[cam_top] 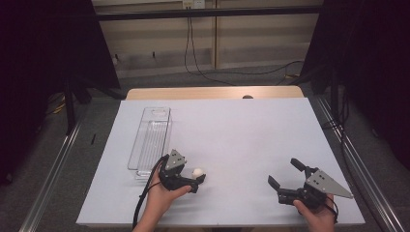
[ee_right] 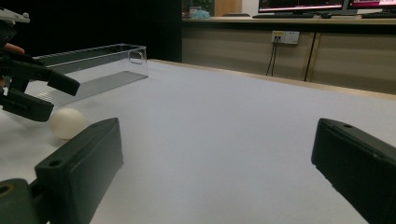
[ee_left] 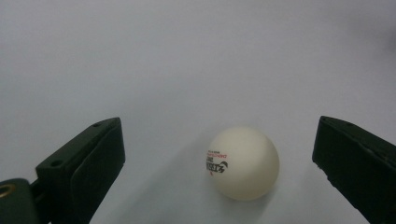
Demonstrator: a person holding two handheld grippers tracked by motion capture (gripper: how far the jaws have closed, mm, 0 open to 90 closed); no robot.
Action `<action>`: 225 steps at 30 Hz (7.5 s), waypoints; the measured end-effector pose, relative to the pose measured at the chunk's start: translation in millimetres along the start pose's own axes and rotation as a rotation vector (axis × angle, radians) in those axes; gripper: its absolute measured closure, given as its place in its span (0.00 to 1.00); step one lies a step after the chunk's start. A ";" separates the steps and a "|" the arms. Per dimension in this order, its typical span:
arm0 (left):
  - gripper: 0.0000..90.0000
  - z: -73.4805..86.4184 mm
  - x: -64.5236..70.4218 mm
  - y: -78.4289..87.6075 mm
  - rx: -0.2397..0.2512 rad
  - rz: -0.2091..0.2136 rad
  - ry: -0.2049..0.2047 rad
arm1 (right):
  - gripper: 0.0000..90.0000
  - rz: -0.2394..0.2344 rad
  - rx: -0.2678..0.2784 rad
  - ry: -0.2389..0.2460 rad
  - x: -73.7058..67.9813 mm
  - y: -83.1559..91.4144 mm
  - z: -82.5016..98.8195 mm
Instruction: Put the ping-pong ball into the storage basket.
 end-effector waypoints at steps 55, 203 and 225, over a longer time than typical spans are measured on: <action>0.40 11.8 3.8 -16.8 -0.134 0.056 -0.019 | 0.02 -0.007 -0.010 0.009 -0.1 -0.5 1.3; 0.57 -23.1 0.6 17.7 -0.044 0.094 0.122 | 0.02 -0.006 0.000 0.010 1.5 1.0 -0.3; 0.57 -34.6 -4.9 21.7 -0.048 0.107 0.146 | 0.02 -0.008 -0.004 0.009 0.8 0.8 0.0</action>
Point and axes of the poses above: each handheld gripper's, and its own axes: y roughly backward along the jaws, z roughly out of its underside, x roughly to its right, the point moved 6 cm from there along -y, roughly forward along the jaws, and after that the axes turned 14 degrees about z, right-handed, at the moved point
